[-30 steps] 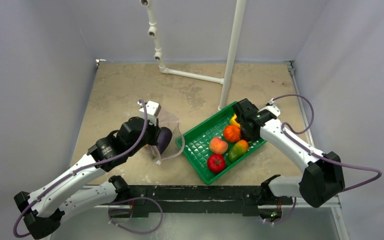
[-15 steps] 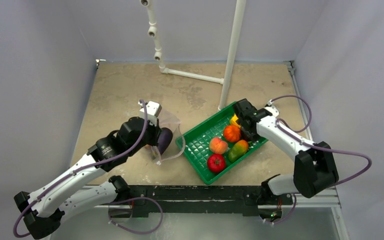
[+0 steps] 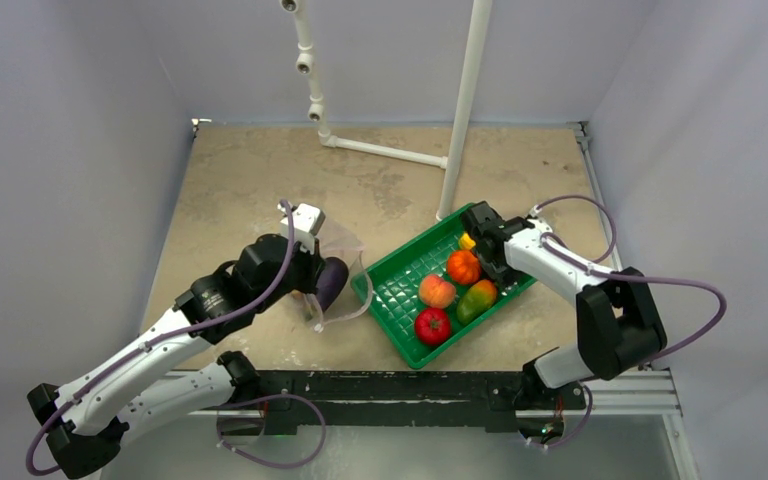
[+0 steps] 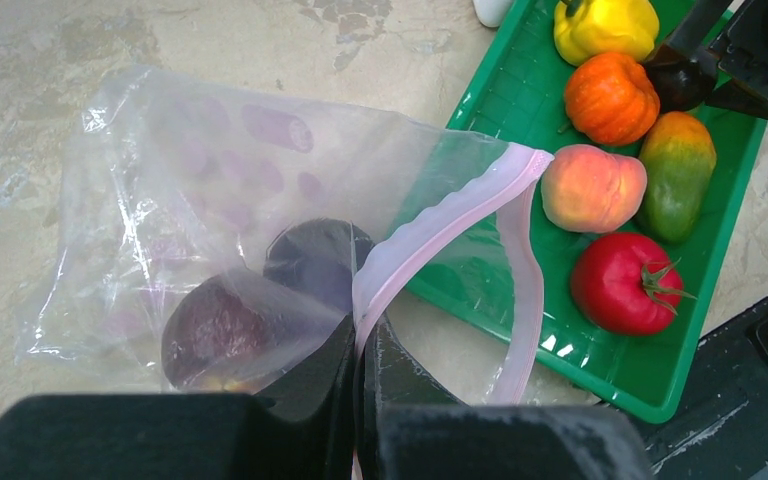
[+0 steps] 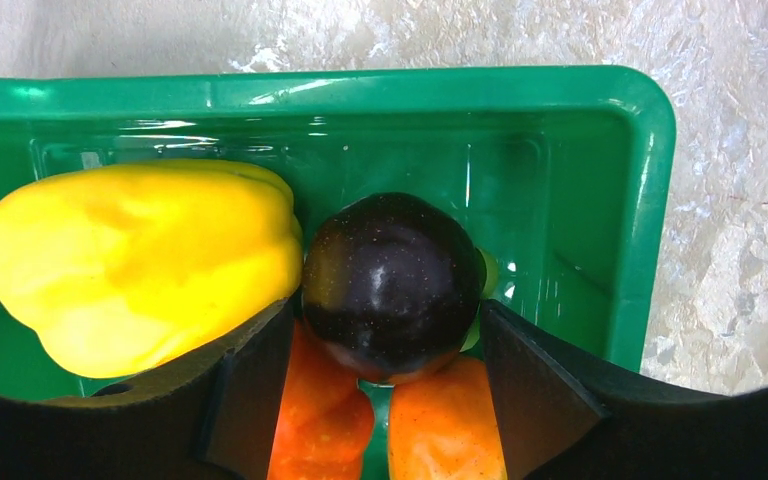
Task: Place the food in the zip-top bag and seal the zipper
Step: Pick up the fake fruit from the zipper food storage bag.
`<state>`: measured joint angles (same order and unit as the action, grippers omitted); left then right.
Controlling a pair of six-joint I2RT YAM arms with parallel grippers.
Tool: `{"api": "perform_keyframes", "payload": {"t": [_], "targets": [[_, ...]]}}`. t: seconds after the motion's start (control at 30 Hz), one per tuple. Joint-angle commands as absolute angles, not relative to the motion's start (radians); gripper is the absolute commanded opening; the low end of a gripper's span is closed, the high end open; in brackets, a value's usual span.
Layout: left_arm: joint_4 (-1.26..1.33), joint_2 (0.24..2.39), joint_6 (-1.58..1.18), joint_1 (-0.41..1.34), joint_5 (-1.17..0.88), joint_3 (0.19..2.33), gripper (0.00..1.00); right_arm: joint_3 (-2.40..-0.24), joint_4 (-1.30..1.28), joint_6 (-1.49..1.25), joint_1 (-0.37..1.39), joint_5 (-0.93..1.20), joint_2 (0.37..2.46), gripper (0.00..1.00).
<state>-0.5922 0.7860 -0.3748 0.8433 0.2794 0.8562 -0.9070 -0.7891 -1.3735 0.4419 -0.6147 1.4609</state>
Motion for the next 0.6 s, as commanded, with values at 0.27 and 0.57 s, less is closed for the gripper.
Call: {"api": "perform_keyframes", "payload": {"t": [0.27, 0.57], "targets": [[-0.545, 0.765, -0.372, 0.847, 0.239, 0.865, 0.00, -0.897, -0.827, -1.463, 0.438, -0.623, 1.448, 0.36], [-0.545, 0.773, -0.371, 0.847, 0.244, 0.864, 0.00, -0.939, -0.822, -1.391, 0.437, -0.631, 1.387, 0.00]]}}
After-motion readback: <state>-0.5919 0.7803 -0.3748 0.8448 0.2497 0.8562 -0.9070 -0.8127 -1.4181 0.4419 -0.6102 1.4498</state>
